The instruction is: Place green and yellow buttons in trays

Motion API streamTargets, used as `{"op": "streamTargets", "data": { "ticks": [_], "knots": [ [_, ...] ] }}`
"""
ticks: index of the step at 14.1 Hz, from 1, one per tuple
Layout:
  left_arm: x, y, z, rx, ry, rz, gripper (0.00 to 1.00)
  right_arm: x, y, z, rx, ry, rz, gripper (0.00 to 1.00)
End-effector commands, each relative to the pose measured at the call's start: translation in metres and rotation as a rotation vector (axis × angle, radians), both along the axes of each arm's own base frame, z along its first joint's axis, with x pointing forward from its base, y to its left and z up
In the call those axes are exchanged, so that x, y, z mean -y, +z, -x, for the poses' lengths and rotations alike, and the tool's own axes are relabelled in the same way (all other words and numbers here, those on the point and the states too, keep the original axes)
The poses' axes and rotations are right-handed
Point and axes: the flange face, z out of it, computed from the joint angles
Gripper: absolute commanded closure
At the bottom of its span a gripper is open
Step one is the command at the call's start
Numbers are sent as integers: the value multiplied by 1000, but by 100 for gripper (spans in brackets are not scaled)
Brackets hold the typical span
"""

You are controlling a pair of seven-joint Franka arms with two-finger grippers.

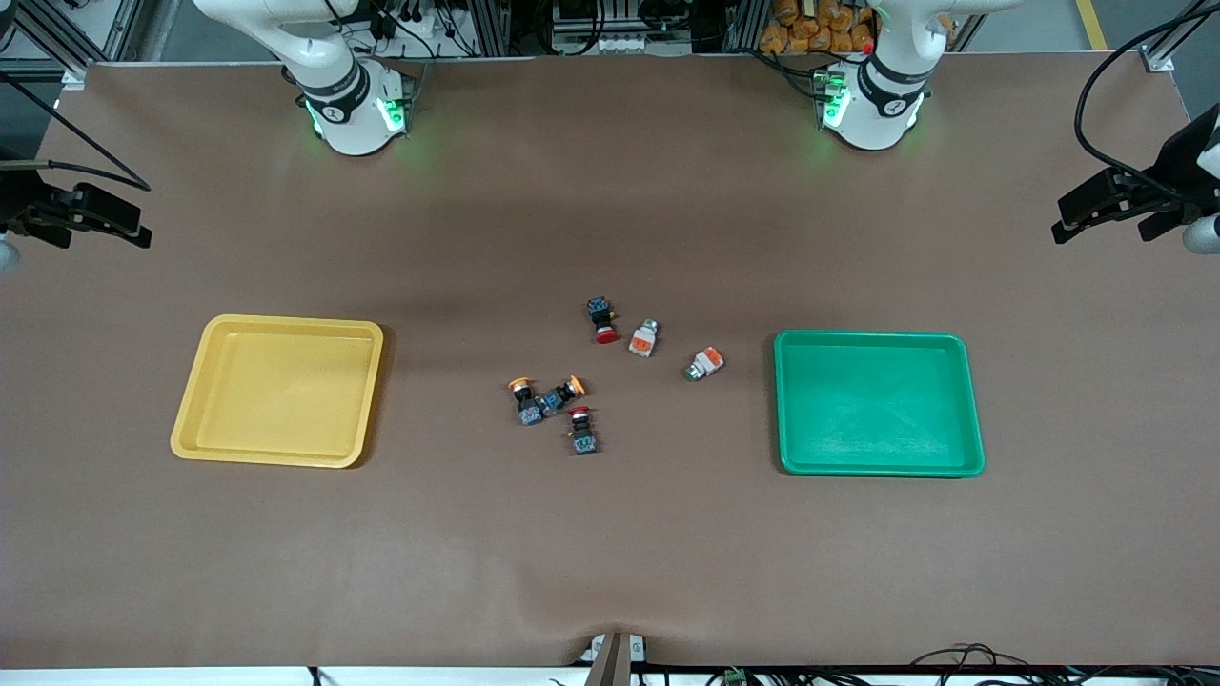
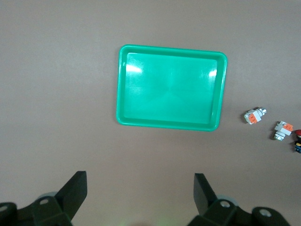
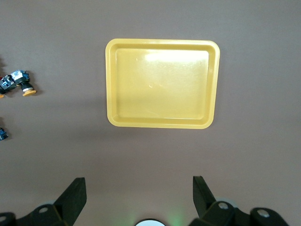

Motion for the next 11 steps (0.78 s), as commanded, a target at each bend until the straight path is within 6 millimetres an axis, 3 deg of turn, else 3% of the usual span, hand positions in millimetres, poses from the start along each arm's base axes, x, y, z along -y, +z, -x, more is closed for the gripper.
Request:
{"op": "streamTargets", "data": {
  "ticks": [1, 5, 11],
  "knots": [
    [0, 4, -1, -7, 10, -18, 0, 0, 5, 5, -1, -12, -19, 0],
    [-1, 3, -2, -11, 11, -15, 0, 0, 6, 5, 3, 3, -17, 0],
    [1, -15, -6, -50, 19, -18, 0, 6, 6, 1, 6, -4, -8, 0]
  ]
}}
